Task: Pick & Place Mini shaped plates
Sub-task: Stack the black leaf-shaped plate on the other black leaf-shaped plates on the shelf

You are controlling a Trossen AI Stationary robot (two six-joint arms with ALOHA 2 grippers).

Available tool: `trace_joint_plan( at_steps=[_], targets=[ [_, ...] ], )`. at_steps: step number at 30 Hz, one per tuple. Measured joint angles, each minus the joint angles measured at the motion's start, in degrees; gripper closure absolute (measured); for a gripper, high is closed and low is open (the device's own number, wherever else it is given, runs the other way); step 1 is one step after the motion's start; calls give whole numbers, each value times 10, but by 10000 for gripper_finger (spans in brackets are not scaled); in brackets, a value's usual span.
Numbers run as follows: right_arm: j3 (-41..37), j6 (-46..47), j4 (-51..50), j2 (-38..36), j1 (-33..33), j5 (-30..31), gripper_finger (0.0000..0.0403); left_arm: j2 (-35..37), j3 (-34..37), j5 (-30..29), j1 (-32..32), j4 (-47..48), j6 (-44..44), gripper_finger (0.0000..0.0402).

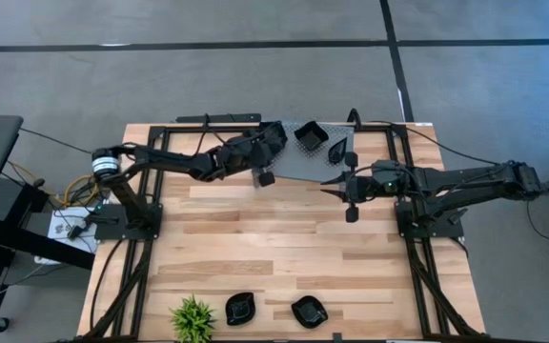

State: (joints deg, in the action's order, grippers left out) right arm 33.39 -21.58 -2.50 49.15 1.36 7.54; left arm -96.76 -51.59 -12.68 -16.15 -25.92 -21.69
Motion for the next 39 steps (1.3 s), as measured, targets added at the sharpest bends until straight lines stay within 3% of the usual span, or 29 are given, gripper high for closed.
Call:
trace_joint_plan(
  at_steps=[5,10,16,21,26,30,32,36,39],
  targets=[
    [0,0,0,0,10,0,337,-25,0,-3,5,-58,-19,397],
    [0,0,-1,0,24,0,337,4,0,-3,33,-77,-36,395],
    [0,1,-2,0,30,0,337,58,0,-69,50,-77,-54,397],
    [0,2,-3,0,29,0,337,77,0,-93,15,-27,-43,395],
    [0,2,-3,0,29,0,337,76,0,-176,-49,29,-31,395],
    [0,7,-3,0,29,0,337,82,0,-180,-104,27,-18,396],
    [0,7,-3,0,29,0,337,87,0,-145,-132,33,11,397],
    [0,7,-5,0,29,0,337,89,0,14,-188,47,98,395],
    [0,7,-5,0,29,0,337,89,0,66,-209,59,130,396]
  ],
)
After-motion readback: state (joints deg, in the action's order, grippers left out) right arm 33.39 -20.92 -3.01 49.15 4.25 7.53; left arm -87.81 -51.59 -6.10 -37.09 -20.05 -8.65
